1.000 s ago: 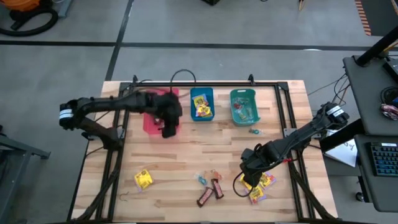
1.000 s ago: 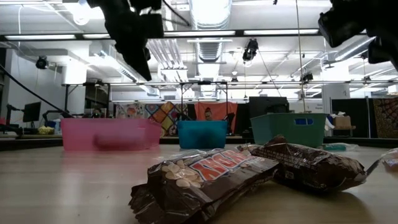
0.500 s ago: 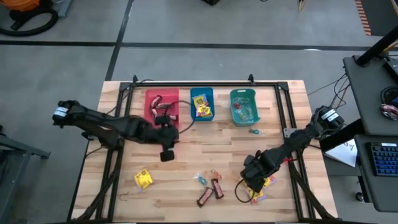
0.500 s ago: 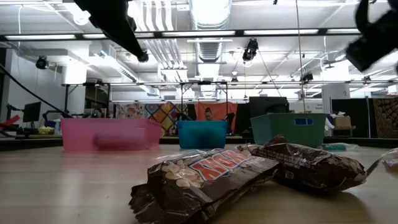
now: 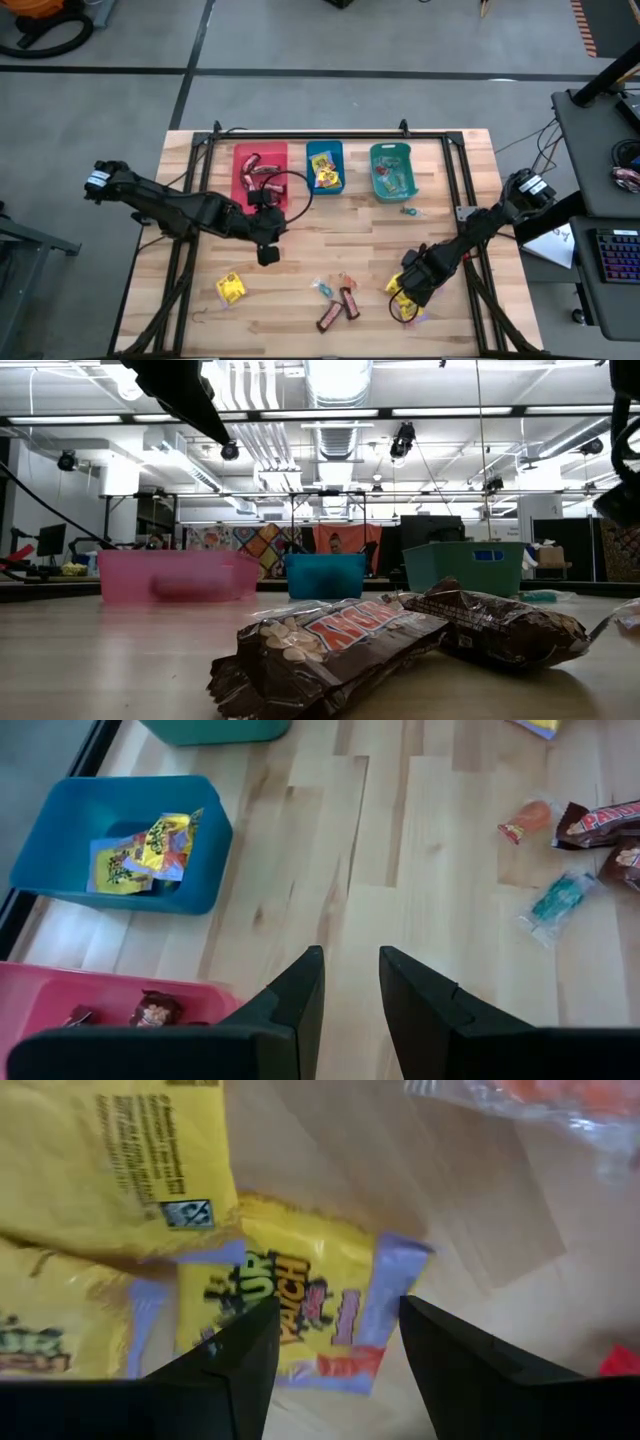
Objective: Sort candy
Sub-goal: Put the yellow candy into the blue bin
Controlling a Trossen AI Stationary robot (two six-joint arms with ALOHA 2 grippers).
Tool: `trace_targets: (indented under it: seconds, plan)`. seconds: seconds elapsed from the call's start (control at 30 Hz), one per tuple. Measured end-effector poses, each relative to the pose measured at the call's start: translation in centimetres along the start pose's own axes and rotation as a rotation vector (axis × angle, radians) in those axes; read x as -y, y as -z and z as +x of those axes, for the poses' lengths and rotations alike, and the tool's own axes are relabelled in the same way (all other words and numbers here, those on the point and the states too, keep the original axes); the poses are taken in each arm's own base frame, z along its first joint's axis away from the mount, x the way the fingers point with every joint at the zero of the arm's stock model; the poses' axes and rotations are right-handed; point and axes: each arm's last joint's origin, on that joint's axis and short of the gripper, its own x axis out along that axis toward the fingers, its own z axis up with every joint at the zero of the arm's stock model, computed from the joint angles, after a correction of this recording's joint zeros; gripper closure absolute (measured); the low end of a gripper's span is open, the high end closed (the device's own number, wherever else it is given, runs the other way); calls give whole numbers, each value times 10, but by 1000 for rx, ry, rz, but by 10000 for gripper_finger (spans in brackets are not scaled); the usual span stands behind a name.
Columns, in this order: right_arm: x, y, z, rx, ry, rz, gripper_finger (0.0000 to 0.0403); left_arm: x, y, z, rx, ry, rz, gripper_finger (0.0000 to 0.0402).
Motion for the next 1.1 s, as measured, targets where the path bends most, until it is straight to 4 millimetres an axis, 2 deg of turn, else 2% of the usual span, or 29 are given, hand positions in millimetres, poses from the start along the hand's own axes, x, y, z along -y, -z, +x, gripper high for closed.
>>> trace_targets:
  seconds: [0.17, 0.27, 0.63, 0.77, 0.93, 1.1]
  plan:
    - [5, -1, 9, 3, -10, -7, 203, 0, 0, 0, 3, -3, -2, 318]
    - [8, -1, 11, 15, 2, -8, 218, 0, 0, 0, 7, -14, -3, 318]
    - [9, -2, 11, 30, 17, -5, 344, -1, -1, 0, 9, -18, -3, 318]
    - [10, -1, 10, 34, 14, -6, 378, -1, -1, 0, 17, -43, -3, 318]
    - [13, 1, 3, 55, -8, 3, 392, -1, -1, 0, 19, -46, -3, 318]
    - [16, 7, -12, 76, -79, 20, 394, -1, -1, 0, 19, -46, -4, 318]
